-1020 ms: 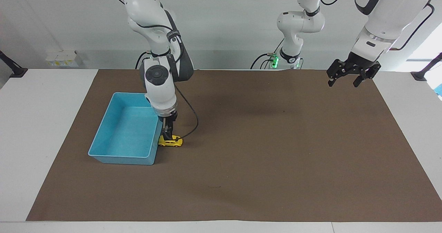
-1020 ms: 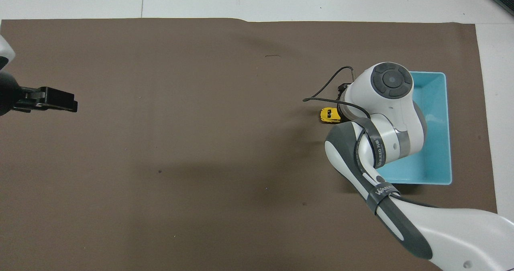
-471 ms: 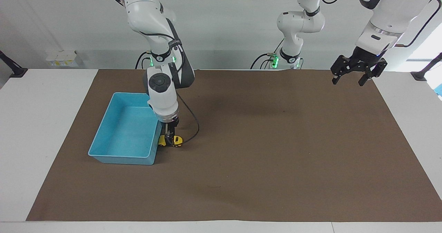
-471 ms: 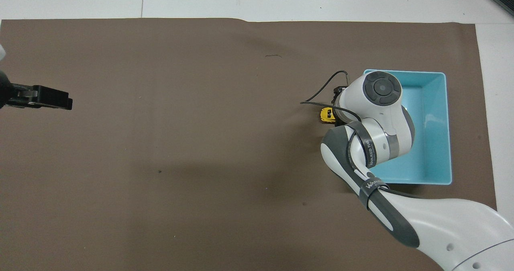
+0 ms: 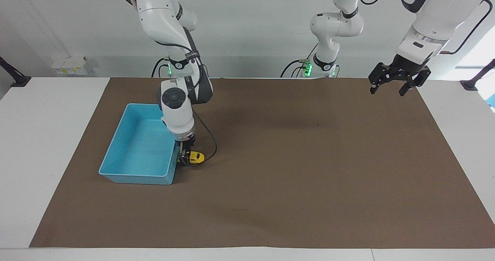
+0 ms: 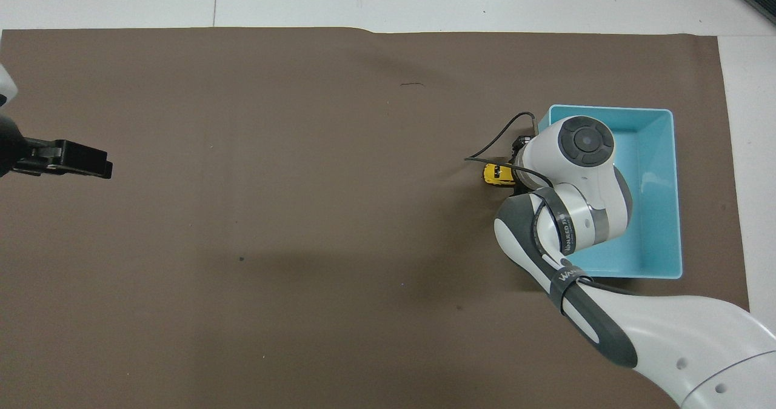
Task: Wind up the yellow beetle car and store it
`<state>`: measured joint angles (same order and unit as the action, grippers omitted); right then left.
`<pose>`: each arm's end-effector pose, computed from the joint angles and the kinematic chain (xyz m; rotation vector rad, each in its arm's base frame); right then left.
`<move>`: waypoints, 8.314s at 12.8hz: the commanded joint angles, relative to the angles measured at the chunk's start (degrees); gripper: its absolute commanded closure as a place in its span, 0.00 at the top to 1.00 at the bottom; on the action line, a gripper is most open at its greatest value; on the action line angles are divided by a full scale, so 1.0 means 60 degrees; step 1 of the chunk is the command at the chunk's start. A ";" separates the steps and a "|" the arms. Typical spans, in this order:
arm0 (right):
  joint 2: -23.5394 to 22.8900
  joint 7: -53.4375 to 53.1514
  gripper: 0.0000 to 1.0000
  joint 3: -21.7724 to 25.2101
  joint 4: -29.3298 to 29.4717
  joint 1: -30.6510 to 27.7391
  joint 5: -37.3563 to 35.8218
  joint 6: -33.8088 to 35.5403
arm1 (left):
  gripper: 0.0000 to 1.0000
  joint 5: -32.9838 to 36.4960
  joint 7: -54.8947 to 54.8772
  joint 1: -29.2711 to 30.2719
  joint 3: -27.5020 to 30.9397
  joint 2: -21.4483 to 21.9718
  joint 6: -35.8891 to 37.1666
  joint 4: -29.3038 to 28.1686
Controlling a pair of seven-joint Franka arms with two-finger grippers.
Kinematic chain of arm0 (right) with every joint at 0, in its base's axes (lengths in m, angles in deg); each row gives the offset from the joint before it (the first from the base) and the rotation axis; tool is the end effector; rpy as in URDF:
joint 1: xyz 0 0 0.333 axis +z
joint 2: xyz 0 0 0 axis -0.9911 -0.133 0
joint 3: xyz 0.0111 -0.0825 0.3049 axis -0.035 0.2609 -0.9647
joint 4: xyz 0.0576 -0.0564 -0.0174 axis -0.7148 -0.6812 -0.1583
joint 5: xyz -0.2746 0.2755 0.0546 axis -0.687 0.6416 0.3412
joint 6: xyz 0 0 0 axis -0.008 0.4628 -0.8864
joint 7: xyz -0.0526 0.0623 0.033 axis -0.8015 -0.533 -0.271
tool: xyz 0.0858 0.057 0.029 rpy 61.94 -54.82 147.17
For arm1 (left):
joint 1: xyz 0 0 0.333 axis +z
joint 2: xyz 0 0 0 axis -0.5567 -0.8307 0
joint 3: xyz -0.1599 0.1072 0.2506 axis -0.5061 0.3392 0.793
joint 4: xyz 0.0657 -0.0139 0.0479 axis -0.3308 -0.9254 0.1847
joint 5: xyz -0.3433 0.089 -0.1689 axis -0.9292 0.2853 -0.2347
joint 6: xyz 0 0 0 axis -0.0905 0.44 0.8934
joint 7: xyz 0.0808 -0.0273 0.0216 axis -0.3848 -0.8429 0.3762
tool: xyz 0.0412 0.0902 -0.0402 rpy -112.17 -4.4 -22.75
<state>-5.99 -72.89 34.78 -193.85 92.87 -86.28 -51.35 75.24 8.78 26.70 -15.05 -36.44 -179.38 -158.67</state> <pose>0.6049 0.1338 0.2917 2.1903 -2.2428 0.1075 0.5484 -0.0478 0.6281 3.0916 -0.1715 0.0271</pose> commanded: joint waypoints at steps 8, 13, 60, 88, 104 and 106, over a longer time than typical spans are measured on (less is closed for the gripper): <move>0.0158 0.0096 0.00 -0.0162 0.0886 0.0284 -0.0067 0.0954 | 1.00 0.0051 -0.0117 0.0074 -0.0038 0.0272 0.0187 -0.0188; 0.0786 0.0491 0.00 -0.0557 0.1035 0.0269 -0.0022 0.1525 | 1.00 0.0051 -0.0087 0.0089 -0.0038 0.0301 0.0157 0.0003; 0.2180 1.6826 0.19 -0.0543 -0.3477 -0.3115 0.0623 -0.2208 | 1.00 0.0051 -0.0117 0.0089 -0.0038 0.0301 0.0172 0.0003; 0.3703 1.6839 1.00 -0.0661 0.1809 -0.2763 0.0799 0.6109 | 1.00 0.0051 -0.0117 0.0089 -0.0038 0.0301 0.0172 0.0003; 0.3556 1.6869 1.00 -0.0646 0.3540 -0.2822 0.1092 0.8090 | 1.00 0.0051 -0.0117 0.0089 -0.0038 0.0301 0.0172 0.0003; 0.3571 1.6883 1.00 -0.0646 0.3525 -0.2821 0.1106 0.8075 | 1.00 0.0051 -0.0131 0.0089 -0.0038 0.0301 0.0172 0.0003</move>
<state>16.10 26.75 31.29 -173.93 76.70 -80.62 -3.37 75.24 8.77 26.71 -15.01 -35.24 -178.66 -158.49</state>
